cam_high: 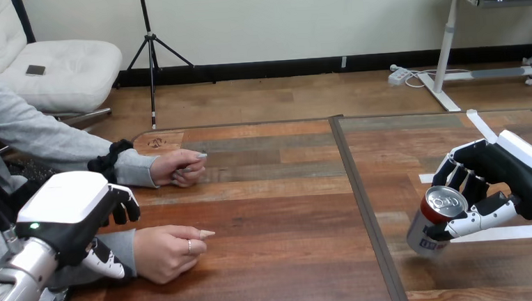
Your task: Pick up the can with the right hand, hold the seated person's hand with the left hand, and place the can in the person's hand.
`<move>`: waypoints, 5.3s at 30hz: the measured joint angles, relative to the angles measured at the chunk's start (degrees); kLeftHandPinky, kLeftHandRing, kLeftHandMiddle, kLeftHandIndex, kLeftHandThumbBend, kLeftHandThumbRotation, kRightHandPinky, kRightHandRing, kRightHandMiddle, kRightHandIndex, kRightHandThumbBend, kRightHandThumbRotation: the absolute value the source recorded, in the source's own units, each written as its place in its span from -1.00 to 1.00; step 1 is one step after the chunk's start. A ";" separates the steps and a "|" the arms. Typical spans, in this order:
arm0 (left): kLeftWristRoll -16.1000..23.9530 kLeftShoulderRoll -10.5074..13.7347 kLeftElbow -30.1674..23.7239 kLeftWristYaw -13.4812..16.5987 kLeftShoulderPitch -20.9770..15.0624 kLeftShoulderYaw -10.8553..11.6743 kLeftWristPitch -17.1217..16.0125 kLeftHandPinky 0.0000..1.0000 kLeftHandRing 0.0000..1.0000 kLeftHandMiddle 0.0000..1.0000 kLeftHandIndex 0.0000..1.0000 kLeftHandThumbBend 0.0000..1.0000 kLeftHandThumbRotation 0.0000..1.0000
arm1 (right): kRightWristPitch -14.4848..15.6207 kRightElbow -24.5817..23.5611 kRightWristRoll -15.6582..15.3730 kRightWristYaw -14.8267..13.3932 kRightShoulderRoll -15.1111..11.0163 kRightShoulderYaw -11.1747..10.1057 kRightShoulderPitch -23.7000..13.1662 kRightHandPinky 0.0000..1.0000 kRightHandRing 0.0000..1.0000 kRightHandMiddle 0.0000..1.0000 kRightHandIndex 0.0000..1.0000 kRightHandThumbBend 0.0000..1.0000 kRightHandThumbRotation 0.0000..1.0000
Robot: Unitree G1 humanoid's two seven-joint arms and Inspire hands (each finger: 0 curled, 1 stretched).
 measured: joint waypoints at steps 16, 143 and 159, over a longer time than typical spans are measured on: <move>1.24 -0.13 4.25 -0.38 -3.76 -3.28 1.02 0.25 0.35 0.38 0.34 0.88 -0.79 | -0.77 0.27 0.39 0.01 0.00 0.00 0.00 -0.47 -0.41 -0.30 -0.18 0.69 -1.00; -6.44 -1.89 11.38 -4.83 -9.06 -7.31 0.03 -0.67 -0.56 -0.42 -0.41 0.23 -1.00 | -1.92 0.26 2.72 1.10 0.00 -1.37 -0.01 -0.52 -0.45 -0.33 -0.18 0.70 -1.00; -10.62 -1.80 9.57 -4.75 -5.87 -4.77 -1.48 -0.72 -0.62 -0.49 -0.46 0.26 -1.00 | -1.33 0.27 2.51 0.59 0.32 -1.37 -0.03 -0.44 -0.37 -0.26 -0.19 0.68 -1.00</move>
